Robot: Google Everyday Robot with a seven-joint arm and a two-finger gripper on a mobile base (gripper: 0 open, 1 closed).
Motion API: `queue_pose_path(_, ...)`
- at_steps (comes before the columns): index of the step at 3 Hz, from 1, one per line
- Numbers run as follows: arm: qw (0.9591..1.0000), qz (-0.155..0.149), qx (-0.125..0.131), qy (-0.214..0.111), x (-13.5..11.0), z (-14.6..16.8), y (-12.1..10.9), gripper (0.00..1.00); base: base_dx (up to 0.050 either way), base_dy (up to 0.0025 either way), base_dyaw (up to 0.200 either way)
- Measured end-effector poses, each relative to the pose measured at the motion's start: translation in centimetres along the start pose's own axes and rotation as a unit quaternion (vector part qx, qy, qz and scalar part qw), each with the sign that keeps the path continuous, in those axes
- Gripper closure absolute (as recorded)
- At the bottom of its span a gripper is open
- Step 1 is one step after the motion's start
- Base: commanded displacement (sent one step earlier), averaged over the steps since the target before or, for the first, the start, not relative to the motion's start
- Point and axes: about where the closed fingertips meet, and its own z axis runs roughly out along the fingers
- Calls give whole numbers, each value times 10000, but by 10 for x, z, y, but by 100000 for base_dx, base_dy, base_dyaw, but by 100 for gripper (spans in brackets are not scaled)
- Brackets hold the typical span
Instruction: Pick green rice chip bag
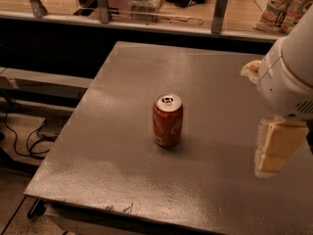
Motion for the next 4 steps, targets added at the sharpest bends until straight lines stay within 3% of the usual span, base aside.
queue_pose_path(1, 9989, -270, 353, 175, -24, -19, 12, 0, 0, 0, 0)
queue_pose_path(4, 9988, -272, 358, 178, -24, -19, 12, 0, 0, 0, 0)
